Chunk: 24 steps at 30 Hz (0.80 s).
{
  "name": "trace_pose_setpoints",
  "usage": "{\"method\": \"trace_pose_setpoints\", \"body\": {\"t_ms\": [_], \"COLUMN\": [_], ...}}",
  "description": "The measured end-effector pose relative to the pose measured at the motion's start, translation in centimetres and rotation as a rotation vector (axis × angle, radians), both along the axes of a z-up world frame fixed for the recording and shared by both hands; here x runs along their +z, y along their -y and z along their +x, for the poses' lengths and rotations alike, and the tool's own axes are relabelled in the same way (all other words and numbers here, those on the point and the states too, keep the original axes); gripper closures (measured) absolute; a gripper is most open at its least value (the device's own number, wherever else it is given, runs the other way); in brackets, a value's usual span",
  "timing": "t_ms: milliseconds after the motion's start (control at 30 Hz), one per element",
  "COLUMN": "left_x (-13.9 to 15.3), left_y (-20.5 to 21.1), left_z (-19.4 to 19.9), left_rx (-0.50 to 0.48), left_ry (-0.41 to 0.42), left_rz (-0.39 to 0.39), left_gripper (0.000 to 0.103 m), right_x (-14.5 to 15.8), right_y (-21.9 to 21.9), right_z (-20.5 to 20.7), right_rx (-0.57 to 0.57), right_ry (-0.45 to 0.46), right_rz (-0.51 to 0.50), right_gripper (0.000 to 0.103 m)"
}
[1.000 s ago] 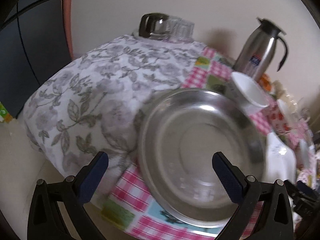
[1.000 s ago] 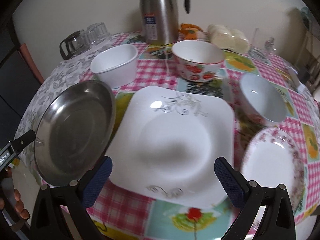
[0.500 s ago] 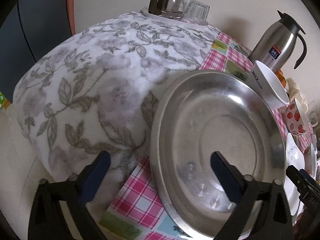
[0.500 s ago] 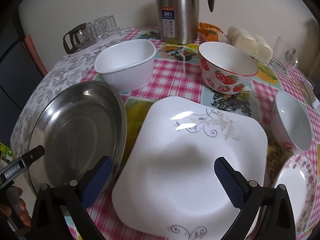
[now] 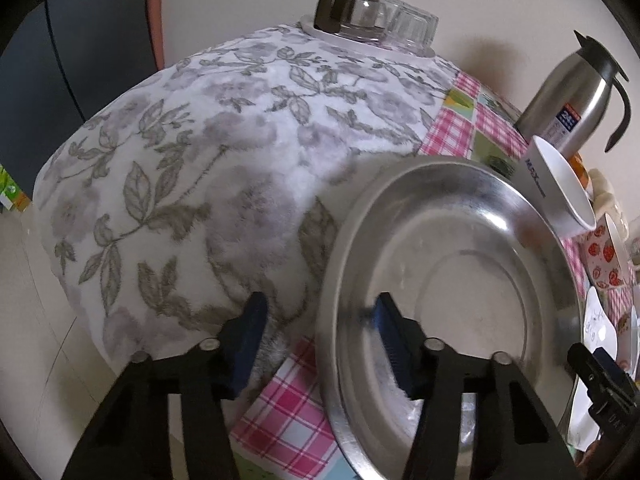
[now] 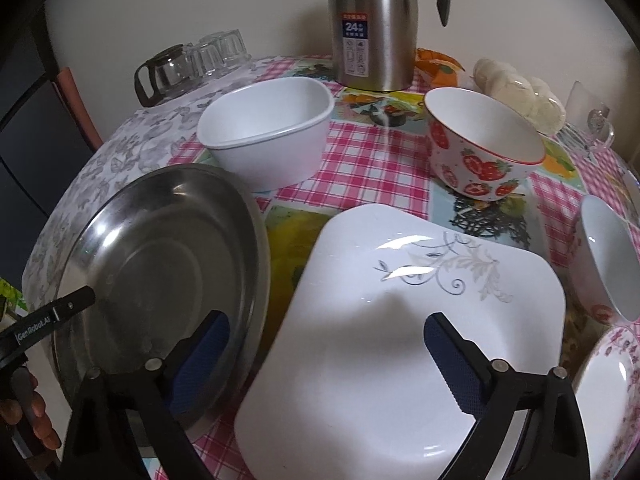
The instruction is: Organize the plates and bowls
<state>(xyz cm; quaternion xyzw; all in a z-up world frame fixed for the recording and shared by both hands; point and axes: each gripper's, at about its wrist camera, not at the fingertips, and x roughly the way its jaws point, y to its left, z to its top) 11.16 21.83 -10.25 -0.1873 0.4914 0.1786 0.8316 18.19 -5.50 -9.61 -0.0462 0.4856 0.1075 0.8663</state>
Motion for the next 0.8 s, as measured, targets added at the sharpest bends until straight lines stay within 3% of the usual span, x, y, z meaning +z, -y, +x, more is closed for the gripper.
{"method": "trace_pose_setpoints", "body": {"t_ms": [400, 800], "left_x": [0.0, -0.1], "left_y": [-0.4, -1.7], "left_z": [-0.2, -1.0], "left_rx": [0.009, 0.040], "left_ry": [0.025, 0.043], "left_rz": [0.004, -0.017], "left_gripper": [0.060, 0.060], "right_x": [-0.1, -0.4], "right_y": [-1.4, -2.8], "right_z": [-0.4, -1.0], "right_rx": [0.046, 0.090], "right_ry": [0.022, 0.029], "right_rz": [0.006, 0.005], "right_gripper": [0.032, 0.039]}}
